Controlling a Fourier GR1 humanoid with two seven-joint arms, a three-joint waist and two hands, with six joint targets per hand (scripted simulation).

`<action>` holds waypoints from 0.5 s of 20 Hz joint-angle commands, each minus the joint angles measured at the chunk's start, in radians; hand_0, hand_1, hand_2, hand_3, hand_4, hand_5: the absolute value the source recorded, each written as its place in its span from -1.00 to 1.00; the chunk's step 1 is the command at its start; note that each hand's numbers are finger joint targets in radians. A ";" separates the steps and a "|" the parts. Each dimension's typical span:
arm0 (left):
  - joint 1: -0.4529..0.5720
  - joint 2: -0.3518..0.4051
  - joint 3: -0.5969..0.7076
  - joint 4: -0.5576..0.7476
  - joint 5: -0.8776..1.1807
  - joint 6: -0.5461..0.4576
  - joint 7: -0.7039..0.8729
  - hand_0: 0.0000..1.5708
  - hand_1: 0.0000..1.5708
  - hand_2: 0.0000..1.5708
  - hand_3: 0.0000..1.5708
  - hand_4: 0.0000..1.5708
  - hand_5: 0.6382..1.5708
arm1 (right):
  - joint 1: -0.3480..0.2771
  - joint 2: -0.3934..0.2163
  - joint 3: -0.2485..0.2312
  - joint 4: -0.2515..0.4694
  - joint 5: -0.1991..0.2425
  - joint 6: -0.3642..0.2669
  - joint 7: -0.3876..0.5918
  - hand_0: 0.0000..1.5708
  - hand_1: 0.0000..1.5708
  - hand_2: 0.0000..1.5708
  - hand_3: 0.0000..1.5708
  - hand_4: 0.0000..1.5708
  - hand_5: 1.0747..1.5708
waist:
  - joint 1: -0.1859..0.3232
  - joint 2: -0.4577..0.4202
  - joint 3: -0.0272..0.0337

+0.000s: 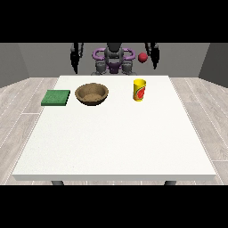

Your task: Pick the cup and pour the ball into the bowl, then pick the bowl and place it on the pad

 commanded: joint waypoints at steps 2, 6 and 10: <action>-0.009 0.028 0.010 -0.067 0.005 -0.003 0.049 -1.00 -1.00 -1.00 -1.00 -0.16 0.99 | -0.006 -0.023 -0.007 -0.067 -0.004 0.000 0.046 -1.00 -1.00 -1.00 -1.00 0.11 0.85 | 0.001 -0.174 -0.0114; -0.015 0.045 0.023 -0.103 0.016 -0.003 0.112 -1.00 -1.00 -1.00 -1.00 -0.16 0.99 | -0.014 -0.048 -0.018 -0.111 -0.007 -0.001 0.101 -1.00 -1.00 -1.00 -1.00 0.11 0.85 | -0.001 -0.276 -0.0158; 0.031 -0.064 0.019 -0.195 0.154 0.057 0.395 -1.00 -1.00 -1.00 -1.00 -0.19 0.98 | 0.018 0.036 0.001 -0.254 -0.077 -0.098 0.397 -1.00 -1.00 -1.00 -1.00 0.10 0.83 | -0.049 -0.424 -0.0172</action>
